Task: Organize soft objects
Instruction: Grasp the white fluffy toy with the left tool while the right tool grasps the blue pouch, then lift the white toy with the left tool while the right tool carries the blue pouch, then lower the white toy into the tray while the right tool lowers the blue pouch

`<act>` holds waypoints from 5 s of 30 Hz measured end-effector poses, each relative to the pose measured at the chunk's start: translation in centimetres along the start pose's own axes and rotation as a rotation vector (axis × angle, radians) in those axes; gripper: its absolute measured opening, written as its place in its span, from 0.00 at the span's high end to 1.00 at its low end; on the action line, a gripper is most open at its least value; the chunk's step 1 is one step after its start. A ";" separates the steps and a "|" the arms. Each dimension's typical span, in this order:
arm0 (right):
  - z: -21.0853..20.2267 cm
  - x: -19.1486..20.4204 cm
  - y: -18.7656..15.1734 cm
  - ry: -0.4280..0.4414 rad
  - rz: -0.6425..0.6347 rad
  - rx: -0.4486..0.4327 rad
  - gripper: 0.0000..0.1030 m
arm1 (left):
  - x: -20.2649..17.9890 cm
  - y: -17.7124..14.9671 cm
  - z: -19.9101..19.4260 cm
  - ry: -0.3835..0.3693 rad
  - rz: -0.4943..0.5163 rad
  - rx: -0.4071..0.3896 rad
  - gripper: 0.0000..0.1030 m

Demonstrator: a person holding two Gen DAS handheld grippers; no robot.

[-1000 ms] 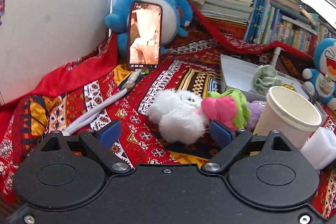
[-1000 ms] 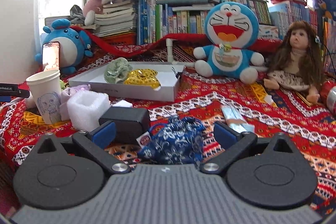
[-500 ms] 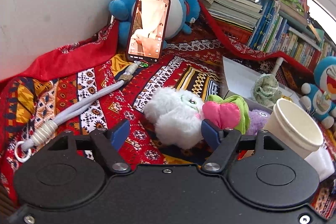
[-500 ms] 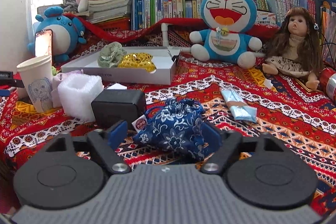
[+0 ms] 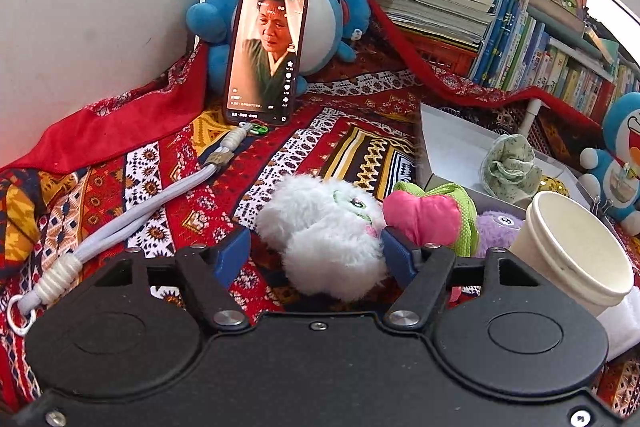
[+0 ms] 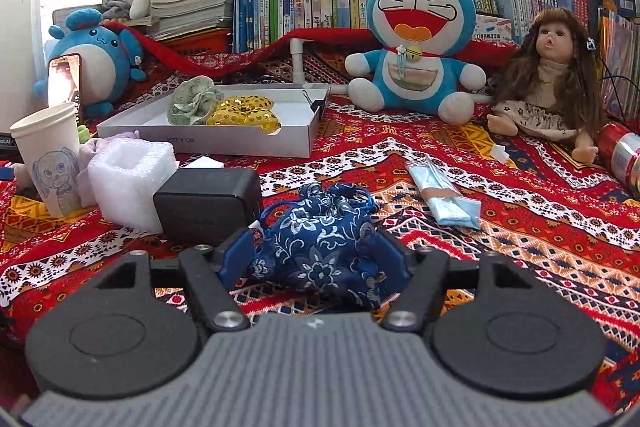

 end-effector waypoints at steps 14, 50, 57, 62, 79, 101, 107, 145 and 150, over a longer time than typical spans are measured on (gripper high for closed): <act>0.5 0.1 0.0 0.000 0.005 0.005 0.22 | -1.3 0.0 1.2 0.054 0.103 -0.008 0.22; 0.4 -0.1 0.0 0.005 0.042 0.000 0.38 | -1.4 0.8 0.1 0.038 0.112 -0.004 0.40; -0.5 -0.9 1.2 -0.019 0.073 -0.055 0.44 | -1.3 1.8 -0.9 0.048 0.113 -0.032 0.40; -0.7 -1.1 2.2 -0.029 0.062 -0.085 0.46 | -1.5 2.5 -1.5 0.043 0.119 -0.048 0.40; 0.1 -0.9 7.7 0.025 0.044 -0.159 0.47 | -4.6 7.2 -3.0 -0.070 0.136 -0.086 0.41; 7.2 1.8 13.4 0.138 -0.051 -0.021 0.47 | -16.2 10.4 4.6 -0.262 0.268 0.256 0.41; 10.8 2.4 14.0 0.149 -0.073 0.062 0.47 | -18.5 9.9 7.3 -0.240 0.331 0.330 0.40; 18.6 3.3 14.4 0.232 0.069 0.217 0.38 | -19.7 9.5 15.4 -0.190 0.265 0.531 0.37; 18.3 3.0 14.4 0.232 0.083 0.219 0.31 | -19.4 9.8 15.2 -0.198 0.240 0.521 0.33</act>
Point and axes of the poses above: each gripper's, at about its wrist camera, not at the fingertips, and z roughly the way its jaws point, x to its left, y to its top, the point moved 6 cm from there along z, roughly the way its jaws point, and after that the axes turned 3 degrees about x, right-handed, at the moved point
